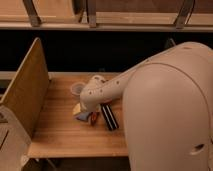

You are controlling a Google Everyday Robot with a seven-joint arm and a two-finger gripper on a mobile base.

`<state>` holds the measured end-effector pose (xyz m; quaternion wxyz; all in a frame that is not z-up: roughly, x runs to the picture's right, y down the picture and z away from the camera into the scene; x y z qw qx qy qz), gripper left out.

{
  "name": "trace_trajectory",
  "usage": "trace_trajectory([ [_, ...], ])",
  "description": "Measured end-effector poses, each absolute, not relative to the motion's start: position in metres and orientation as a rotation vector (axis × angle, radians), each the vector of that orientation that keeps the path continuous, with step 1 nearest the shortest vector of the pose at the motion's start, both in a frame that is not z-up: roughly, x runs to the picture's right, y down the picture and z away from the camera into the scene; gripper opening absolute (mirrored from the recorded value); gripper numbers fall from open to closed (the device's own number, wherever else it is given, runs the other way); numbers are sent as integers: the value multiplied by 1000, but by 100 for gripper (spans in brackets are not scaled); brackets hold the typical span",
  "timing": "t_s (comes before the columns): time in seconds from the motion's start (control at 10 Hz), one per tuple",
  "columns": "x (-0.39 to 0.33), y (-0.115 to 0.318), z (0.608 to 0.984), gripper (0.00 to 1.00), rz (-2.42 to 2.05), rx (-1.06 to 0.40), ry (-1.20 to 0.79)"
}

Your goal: Drag the pepper across the table

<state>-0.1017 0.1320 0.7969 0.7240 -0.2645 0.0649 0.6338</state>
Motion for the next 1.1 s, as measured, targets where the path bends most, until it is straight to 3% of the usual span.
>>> trace_trajectory([
  [0.5, -104, 137, 801, 80, 1406, -606, 147],
  [1.1, -89, 173, 848, 80, 1423, -671, 314],
])
